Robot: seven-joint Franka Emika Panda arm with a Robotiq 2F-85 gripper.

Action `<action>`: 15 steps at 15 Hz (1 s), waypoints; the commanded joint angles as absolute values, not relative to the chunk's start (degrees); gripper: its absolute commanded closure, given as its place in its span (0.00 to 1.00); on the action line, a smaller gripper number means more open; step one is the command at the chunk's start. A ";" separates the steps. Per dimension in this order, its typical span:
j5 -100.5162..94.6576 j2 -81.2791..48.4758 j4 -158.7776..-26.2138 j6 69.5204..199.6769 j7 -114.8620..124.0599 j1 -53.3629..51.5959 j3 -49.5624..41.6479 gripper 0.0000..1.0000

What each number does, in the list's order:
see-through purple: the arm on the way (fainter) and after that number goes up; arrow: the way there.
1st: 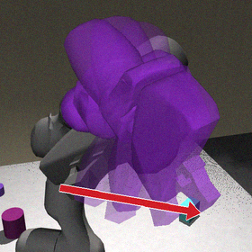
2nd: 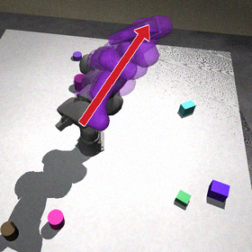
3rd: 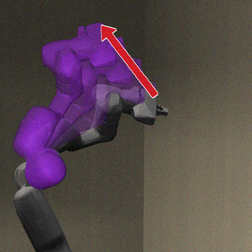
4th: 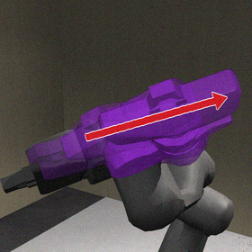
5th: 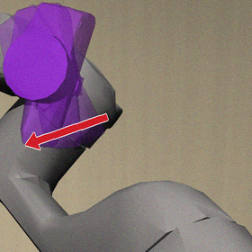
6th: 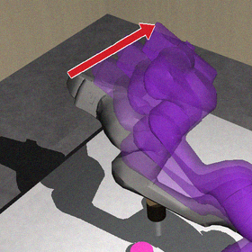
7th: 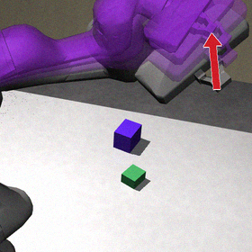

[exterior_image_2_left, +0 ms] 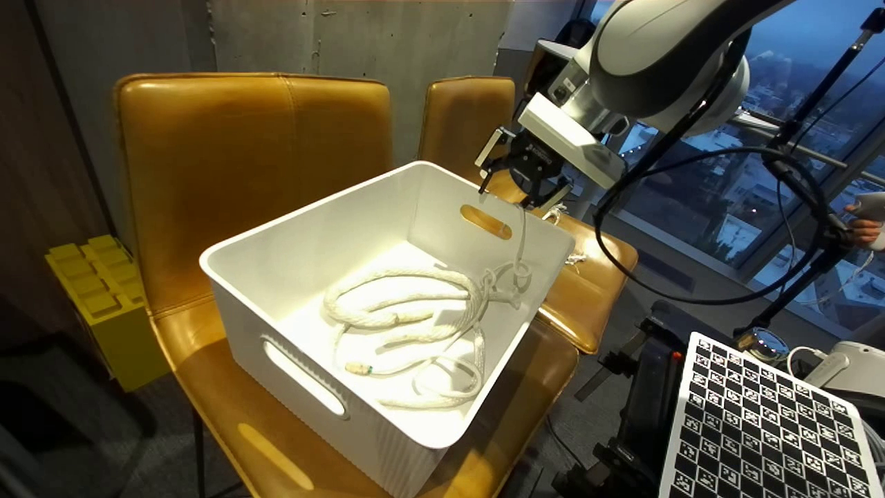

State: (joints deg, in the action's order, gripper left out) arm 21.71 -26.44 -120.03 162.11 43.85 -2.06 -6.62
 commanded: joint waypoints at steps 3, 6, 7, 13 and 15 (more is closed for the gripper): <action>20.79 -23.77 -122.17 162.48 45.59 -3.25 -6.76 0.67; 20.59 -23.32 -122.03 162.22 45.48 -3.22 -6.74 0.86; 20.58 -23.23 -121.91 162.09 45.42 -3.17 -6.72 0.91; 20.57 -21.69 -121.75 160.81 44.82 -2.83 -6.47 0.94; 19.90 -18.52 -123.33 160.77 45.07 -3.92 -6.43 0.97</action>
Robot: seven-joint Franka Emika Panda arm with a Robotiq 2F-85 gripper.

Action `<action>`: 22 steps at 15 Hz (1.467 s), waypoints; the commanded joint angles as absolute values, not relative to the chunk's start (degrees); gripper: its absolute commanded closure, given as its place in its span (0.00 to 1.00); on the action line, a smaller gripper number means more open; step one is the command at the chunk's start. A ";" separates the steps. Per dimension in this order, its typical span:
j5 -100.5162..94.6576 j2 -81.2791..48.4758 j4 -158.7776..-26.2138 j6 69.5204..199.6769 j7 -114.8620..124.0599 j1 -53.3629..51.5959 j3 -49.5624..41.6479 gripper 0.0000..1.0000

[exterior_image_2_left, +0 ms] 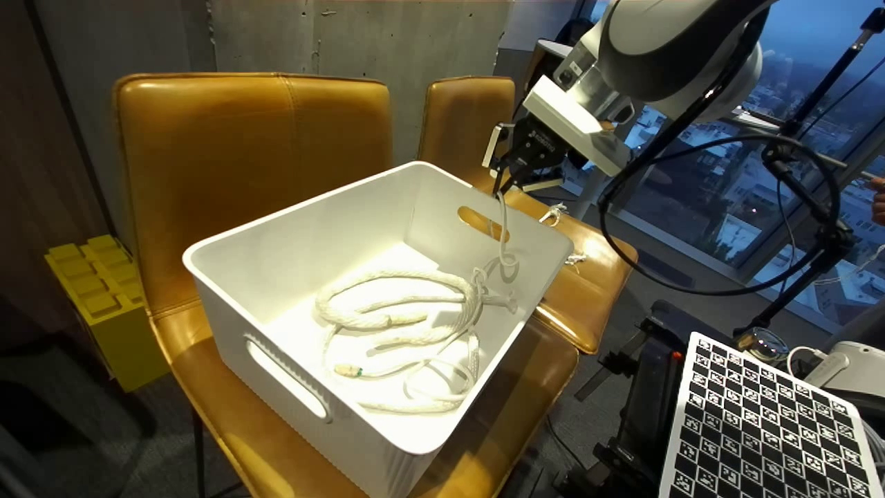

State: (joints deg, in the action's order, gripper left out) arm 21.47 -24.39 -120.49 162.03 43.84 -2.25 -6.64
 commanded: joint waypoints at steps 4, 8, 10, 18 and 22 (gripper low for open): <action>16.35 -9.78 -128.12 161.72 45.66 -7.98 -5.17 0.97; 9.64 -0.79 -132.35 161.23 50.23 -13.35 -3.24 0.98; 5.67 2.53 -133.49 160.85 53.59 -15.37 -1.51 0.98; -0.24 4.52 -135.41 161.49 57.58 -17.98 3.15 0.98; -1.09 3.83 -137.58 162.20 57.39 -17.40 2.83 0.98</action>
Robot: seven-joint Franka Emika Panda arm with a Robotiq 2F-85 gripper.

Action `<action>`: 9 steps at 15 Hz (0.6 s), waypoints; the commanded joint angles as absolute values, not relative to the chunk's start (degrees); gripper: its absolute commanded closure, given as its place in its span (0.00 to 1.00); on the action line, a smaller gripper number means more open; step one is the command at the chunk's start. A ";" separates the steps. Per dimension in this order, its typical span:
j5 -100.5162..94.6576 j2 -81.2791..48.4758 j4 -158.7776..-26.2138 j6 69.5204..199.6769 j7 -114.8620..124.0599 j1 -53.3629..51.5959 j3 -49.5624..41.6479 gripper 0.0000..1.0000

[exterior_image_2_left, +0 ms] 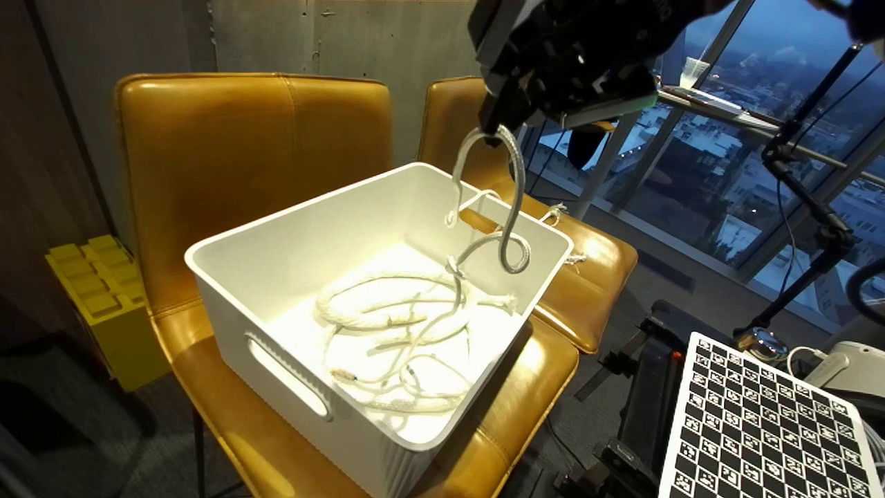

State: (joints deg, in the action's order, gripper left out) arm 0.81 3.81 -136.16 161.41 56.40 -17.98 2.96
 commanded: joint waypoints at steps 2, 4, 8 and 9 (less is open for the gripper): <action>0.14 3.59 -138.64 162.75 55.96 -13.54 6.20 0.98; 1.17 3.21 -139.55 164.19 54.20 -12.18 6.81 0.98; 0.91 2.39 -140.07 166.22 52.32 -11.69 5.15 0.98; 1.03 2.16 -140.00 166.70 51.79 -11.38 5.05 0.98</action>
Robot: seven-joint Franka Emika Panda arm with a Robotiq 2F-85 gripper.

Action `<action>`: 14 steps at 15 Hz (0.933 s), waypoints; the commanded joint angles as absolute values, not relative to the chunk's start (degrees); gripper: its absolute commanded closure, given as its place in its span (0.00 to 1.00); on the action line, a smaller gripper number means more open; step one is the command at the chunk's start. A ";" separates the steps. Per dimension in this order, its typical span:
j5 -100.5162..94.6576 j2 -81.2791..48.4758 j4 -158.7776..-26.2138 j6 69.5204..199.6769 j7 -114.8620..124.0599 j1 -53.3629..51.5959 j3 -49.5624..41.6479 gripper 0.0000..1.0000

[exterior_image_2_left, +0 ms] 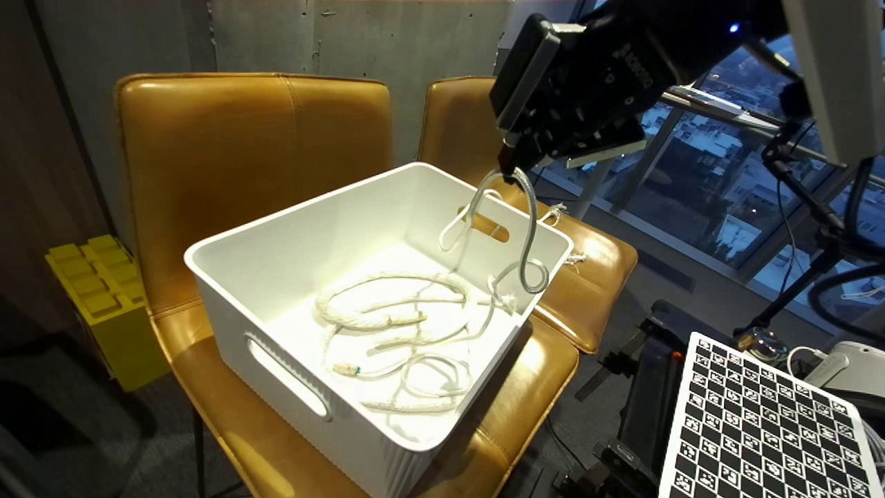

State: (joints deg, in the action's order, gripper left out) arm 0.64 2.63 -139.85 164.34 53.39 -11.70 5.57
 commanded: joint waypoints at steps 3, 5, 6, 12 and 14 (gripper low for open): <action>1.40 1.43 -139.69 167.93 50.34 -11.28 4.64 0.74; 1.38 1.21 -139.91 168.75 49.57 -11.18 4.47 0.60; 1.61 1.15 -140.08 168.88 49.01 -11.06 4.36 0.53; 8.56 0.86 -140.44 169.74 39.56 -6.45 3.21 0.10; 11.31 0.05 -139.55 169.40 35.34 -4.11 1.78 0.00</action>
